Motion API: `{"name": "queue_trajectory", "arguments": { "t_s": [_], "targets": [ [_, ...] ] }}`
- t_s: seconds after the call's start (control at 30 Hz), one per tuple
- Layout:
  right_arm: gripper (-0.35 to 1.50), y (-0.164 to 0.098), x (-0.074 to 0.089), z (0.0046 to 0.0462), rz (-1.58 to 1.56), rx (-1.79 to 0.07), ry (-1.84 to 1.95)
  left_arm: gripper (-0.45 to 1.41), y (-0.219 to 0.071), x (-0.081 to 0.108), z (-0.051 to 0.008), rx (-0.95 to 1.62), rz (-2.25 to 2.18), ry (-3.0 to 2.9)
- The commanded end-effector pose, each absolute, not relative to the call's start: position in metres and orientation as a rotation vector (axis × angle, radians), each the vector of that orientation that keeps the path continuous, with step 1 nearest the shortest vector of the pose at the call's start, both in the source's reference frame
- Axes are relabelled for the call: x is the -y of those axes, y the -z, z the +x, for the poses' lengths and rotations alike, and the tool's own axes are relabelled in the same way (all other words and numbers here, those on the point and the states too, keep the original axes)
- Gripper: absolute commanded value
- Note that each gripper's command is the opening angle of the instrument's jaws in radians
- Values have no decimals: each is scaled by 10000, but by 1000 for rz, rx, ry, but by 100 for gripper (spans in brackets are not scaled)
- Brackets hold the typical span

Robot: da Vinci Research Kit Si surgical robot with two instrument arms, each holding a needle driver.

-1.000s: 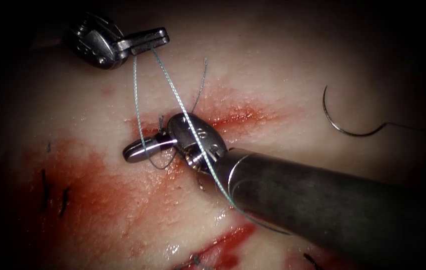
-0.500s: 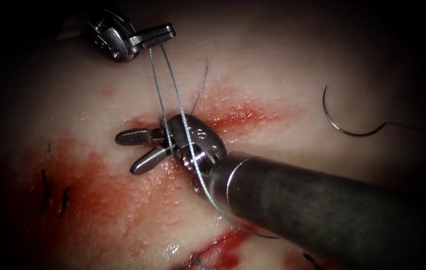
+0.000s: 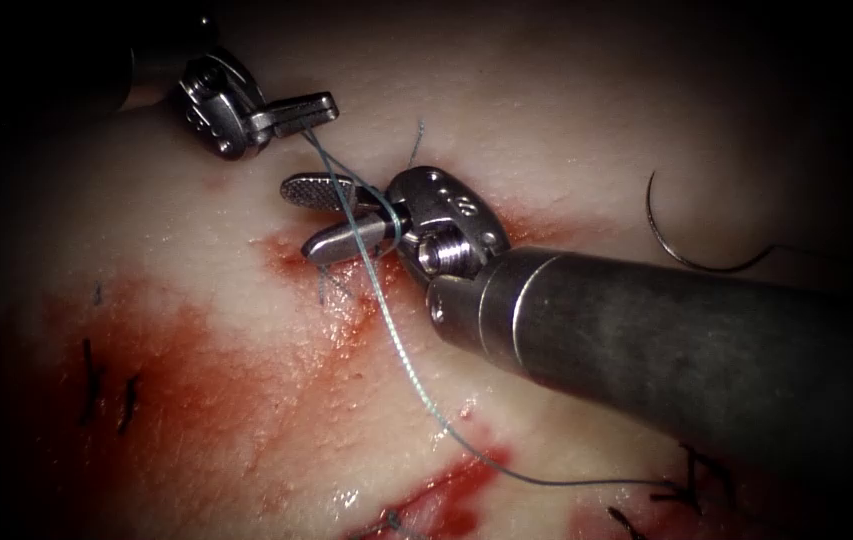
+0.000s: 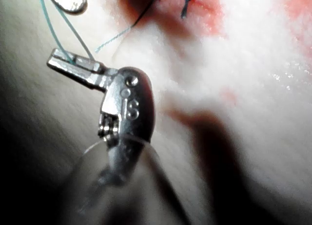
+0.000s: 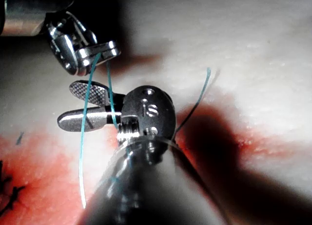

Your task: Wound Closure

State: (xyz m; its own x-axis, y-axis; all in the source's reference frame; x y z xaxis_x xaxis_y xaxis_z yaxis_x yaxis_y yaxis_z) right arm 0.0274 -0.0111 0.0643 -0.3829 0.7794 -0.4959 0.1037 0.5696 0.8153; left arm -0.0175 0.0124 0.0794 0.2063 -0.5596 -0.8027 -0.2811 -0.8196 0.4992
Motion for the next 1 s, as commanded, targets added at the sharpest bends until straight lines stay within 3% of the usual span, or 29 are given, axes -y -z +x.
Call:
{"name": "queue_trajectory", "arguments": {
  "t_s": [0.03, 0.53, 1.0],
  "targets": [
    [133, -649, 100, 277, 699, -1851, -895, -45, -798, -129, -178, 795, 2237, 1648],
    [130, -658, 79, 249, 605, -1882, -944, -45, -819, -57, -173, 694, 2254, 1673],
    [130, -677, 74, 258, 509, -1895, -782, -45, -811, -9, -206, 566, 2219, 1743]
  ]
}}
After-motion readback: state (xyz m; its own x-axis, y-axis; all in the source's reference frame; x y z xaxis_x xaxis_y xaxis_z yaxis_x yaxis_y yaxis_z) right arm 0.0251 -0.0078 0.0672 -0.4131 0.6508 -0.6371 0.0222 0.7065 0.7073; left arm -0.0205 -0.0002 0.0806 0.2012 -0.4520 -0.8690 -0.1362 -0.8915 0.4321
